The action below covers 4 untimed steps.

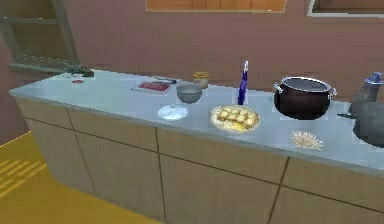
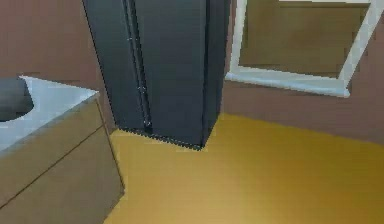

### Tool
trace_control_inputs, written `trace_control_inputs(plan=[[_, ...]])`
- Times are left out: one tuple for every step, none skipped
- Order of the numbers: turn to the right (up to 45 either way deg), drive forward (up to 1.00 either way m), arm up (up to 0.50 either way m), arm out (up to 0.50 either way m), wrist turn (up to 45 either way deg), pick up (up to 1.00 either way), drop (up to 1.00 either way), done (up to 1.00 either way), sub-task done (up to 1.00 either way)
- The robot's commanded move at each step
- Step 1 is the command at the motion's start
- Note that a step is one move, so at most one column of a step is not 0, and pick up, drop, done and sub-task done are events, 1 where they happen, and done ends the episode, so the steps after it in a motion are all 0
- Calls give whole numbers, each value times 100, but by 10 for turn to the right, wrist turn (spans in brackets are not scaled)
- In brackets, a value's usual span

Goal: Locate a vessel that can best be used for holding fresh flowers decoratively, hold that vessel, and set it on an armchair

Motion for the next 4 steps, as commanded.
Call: trace_control_inputs(plan=[[180, 0, 0, 0, 0, 0, 0, 0, 0], [0, 35, 0, 0, 0, 0, 0, 0, 0], [-450, 0, 0, 0, 0, 0, 0, 0, 0], [-450, 0, 0, 0, 0, 0, 0, 0, 0]])
